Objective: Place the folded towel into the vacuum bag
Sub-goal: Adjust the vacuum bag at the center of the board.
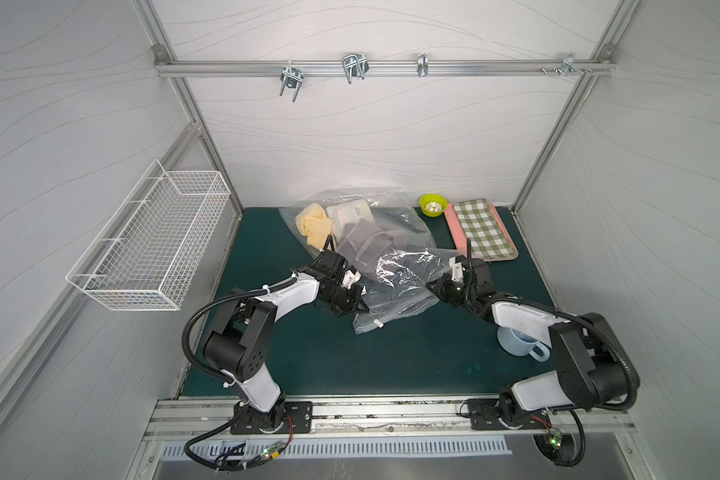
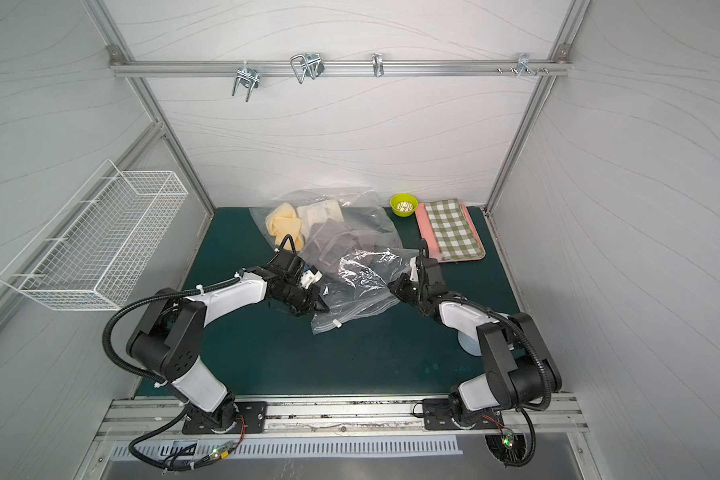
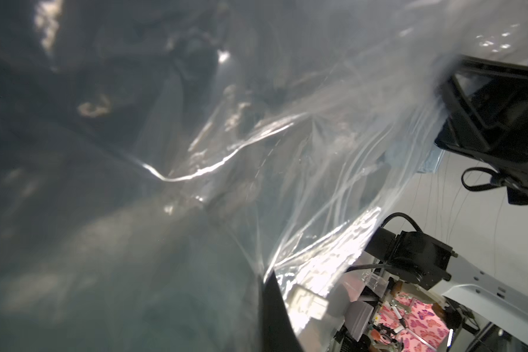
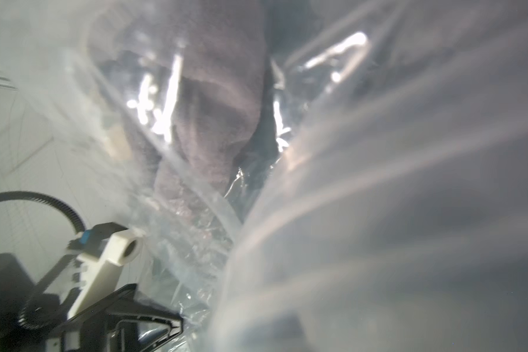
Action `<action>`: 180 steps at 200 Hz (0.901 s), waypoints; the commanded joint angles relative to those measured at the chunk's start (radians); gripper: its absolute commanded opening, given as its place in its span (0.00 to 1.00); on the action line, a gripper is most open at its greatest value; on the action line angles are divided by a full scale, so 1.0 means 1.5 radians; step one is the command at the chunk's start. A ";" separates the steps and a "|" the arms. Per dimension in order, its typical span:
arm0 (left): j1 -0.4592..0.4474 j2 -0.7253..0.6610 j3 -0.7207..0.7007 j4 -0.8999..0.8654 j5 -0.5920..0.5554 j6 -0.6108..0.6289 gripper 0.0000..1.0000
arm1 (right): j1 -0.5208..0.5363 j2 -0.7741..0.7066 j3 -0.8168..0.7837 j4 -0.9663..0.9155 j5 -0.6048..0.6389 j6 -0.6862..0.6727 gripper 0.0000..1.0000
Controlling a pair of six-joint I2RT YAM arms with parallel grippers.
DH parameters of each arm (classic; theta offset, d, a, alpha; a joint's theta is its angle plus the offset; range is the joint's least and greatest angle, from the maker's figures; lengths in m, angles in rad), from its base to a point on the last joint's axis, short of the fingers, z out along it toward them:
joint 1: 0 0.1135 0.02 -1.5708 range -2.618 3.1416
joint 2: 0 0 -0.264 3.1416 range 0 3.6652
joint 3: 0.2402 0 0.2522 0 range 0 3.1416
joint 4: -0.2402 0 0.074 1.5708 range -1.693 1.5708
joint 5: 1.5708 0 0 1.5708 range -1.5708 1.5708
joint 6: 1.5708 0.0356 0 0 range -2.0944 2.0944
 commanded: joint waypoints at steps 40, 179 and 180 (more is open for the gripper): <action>-0.044 -0.014 0.019 -0.048 -0.085 0.049 0.00 | -0.036 0.074 0.013 0.016 0.005 -0.005 0.15; -0.110 0.079 0.072 0.247 -0.048 -0.156 0.00 | 0.150 -0.341 -0.190 -0.086 -0.061 -0.109 0.49; -0.109 0.079 0.070 0.250 -0.048 -0.157 0.00 | 0.150 -0.340 -0.190 -0.085 -0.062 -0.109 0.49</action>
